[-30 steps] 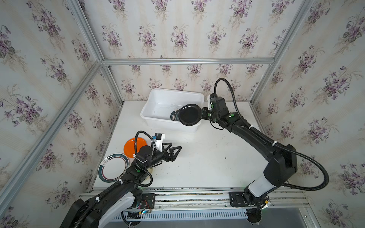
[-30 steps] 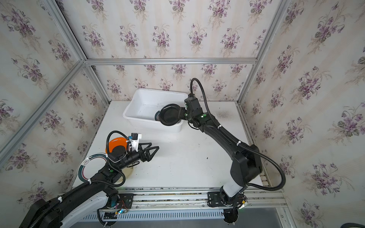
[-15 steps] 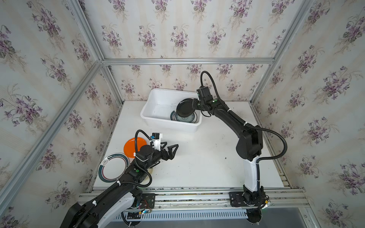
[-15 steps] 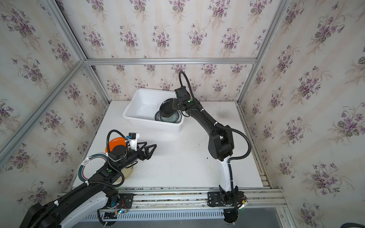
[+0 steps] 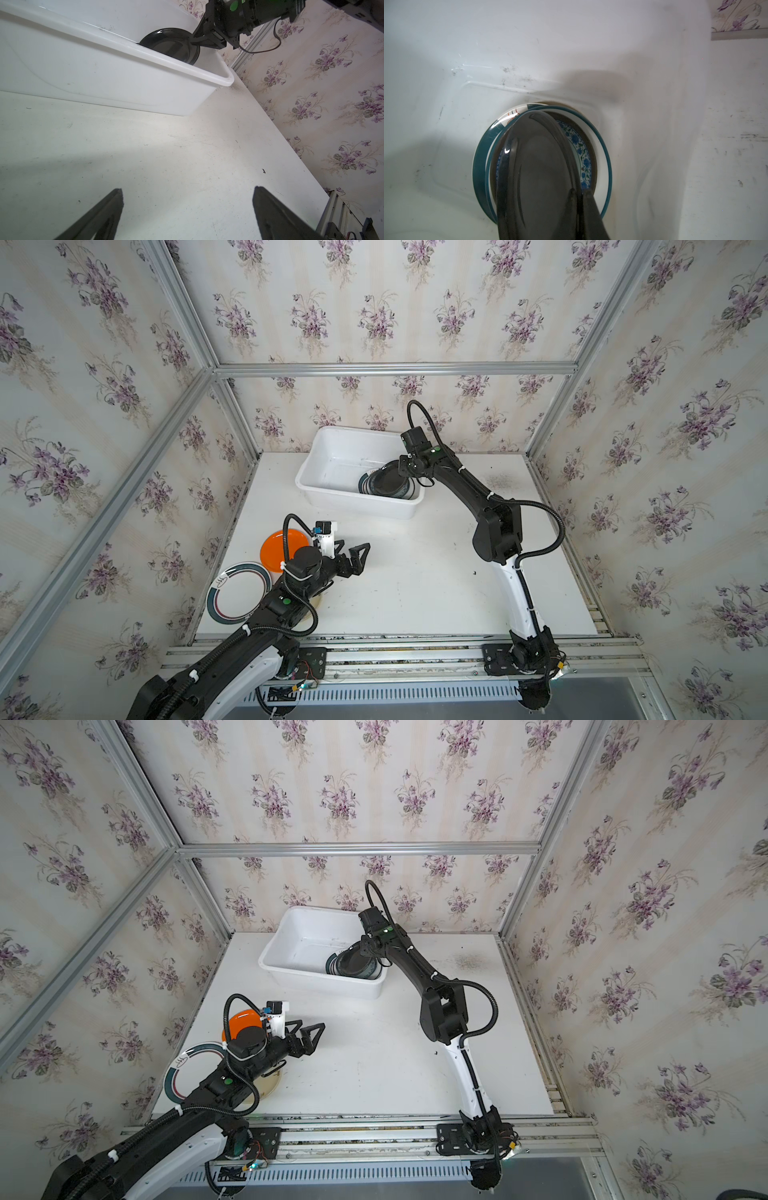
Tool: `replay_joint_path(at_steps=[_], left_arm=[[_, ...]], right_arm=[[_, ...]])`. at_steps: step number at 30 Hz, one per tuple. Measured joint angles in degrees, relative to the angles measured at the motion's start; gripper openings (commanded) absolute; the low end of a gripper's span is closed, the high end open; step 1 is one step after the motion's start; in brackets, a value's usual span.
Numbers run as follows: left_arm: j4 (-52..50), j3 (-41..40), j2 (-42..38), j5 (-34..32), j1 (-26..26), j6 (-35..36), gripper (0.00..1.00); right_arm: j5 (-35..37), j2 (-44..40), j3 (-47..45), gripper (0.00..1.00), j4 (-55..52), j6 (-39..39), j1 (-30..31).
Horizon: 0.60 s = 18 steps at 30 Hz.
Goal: Place the plates into the plastic bin on the countertop
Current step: Place the plate in the plastic bin.
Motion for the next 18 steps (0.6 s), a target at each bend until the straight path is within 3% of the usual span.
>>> replay_joint_path(at_steps=[7,12,14,18], left_arm=[[-0.79,0.0,0.09,-1.38,0.0,-0.2,0.99],[-0.83,0.0,0.46,-1.66,0.0,-0.2,0.99],[-0.83,0.0,0.57,-1.81,0.0,-0.2,0.99],[-2.19,1.05,1.86,-1.79,0.0,-0.24,0.99]], right_arm=[[0.24,1.29,0.68,0.01,-1.03,-0.13,0.0],[0.35,1.86,0.68,0.17,-1.42,0.02,0.0],[0.13,1.88,0.7,0.29,-1.29,-0.04,0.02],[-1.29,1.84,0.7,0.67,-0.5,-0.66,0.22]])
